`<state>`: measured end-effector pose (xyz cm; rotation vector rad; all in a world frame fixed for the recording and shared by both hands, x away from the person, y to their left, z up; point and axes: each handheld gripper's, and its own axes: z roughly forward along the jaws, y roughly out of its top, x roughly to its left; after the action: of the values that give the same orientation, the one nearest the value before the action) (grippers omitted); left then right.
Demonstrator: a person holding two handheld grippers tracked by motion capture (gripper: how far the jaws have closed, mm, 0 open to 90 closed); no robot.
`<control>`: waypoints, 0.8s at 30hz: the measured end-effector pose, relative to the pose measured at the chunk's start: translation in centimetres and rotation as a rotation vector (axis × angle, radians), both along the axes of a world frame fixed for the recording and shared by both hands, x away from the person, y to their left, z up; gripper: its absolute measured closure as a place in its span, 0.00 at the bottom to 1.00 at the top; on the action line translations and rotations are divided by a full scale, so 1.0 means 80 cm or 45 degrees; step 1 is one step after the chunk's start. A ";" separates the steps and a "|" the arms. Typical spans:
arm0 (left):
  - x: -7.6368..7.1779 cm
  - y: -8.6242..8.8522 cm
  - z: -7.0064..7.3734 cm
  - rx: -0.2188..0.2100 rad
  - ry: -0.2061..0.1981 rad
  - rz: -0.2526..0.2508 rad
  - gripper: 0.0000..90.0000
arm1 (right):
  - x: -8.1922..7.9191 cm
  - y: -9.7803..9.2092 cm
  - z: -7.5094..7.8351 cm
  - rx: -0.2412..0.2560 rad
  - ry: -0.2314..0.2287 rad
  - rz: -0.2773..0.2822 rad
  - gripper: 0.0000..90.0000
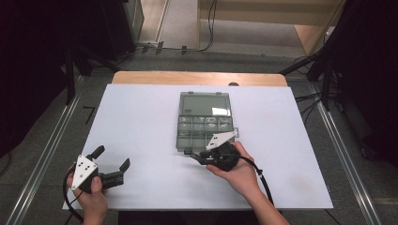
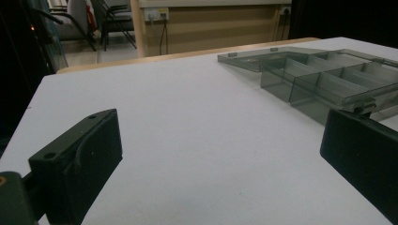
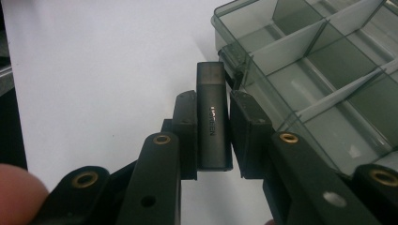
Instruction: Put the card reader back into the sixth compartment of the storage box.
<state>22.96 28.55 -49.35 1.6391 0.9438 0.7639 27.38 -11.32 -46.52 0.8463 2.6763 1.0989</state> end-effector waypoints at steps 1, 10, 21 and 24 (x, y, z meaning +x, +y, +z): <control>0.000 0.000 0.000 0.000 0.000 0.000 0.00 | 0.001 0.000 0.001 -0.001 -0.002 0.000 0.79; 0.000 0.000 0.000 -0.004 -0.003 0.002 0.00 | 0.010 -0.002 0.004 0.001 -0.011 -0.021 0.79; 0.000 0.000 0.000 -0.001 -0.002 0.000 0.00 | 0.019 -0.003 0.011 0.003 -0.020 -0.045 0.79; 0.000 0.000 0.000 -0.004 -0.003 -0.001 0.00 | 0.021 -0.004 0.013 0.009 -0.022 -0.052 0.79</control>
<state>22.95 28.55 -49.36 1.6358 0.9421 0.7634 29.08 -11.60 -45.49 0.8847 2.6304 1.1016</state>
